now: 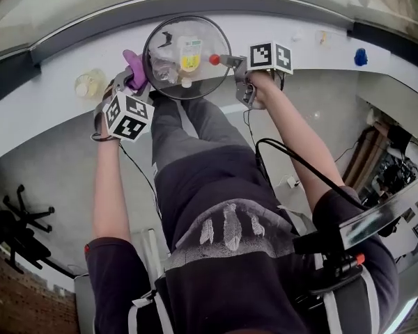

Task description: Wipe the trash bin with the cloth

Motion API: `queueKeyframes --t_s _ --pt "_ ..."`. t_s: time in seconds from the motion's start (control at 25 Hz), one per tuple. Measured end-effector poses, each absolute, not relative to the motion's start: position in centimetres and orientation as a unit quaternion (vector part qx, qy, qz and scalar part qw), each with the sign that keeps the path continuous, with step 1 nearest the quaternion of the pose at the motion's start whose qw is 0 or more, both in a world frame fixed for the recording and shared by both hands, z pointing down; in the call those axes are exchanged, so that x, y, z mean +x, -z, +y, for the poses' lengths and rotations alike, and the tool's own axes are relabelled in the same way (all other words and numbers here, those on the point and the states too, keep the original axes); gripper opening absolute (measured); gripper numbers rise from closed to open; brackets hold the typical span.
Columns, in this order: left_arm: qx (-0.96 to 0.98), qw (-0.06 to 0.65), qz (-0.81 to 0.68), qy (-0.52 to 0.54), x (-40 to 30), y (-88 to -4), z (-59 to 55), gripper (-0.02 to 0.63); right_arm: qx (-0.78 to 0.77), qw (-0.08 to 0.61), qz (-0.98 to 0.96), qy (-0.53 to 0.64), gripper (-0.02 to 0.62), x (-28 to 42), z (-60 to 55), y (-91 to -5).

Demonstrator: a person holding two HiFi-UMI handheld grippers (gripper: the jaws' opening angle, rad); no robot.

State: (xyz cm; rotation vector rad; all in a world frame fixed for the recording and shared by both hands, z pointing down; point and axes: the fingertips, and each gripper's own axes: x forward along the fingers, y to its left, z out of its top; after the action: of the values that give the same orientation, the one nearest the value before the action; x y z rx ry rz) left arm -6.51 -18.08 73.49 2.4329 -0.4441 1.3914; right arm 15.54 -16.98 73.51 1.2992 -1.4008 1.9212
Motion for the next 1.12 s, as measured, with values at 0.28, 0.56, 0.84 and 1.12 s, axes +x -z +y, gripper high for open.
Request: queueKeyframes --t_s 0.28,0.56,0.84,1.12 --pt "0.846 0.179 -0.134 -0.484 -4.3 -74.5 -11.8 0.124 0.442 0.118 -0.433 -0.776 0.052 13.7 -11.5 -73.4" --pt "0.836 0.202 -0.16 -0.485 -5.9 -74.8 -12.5 0.126 0.435 0.147 -0.462 -0.759 0.098 10.6 -11.2 -73.4" --pt "0.832 0.232 -0.18 -0.47 -6.3 -74.5 -15.0 0.126 0.45 0.321 -0.566 -0.612 0.147 16.1 -17.5 -72.1" --pt "0.83 0.224 -0.222 -0.459 -7.8 -72.8 -18.6 0.126 0.414 0.231 -0.519 -0.712 0.055 14.9 -17.5 -73.3"
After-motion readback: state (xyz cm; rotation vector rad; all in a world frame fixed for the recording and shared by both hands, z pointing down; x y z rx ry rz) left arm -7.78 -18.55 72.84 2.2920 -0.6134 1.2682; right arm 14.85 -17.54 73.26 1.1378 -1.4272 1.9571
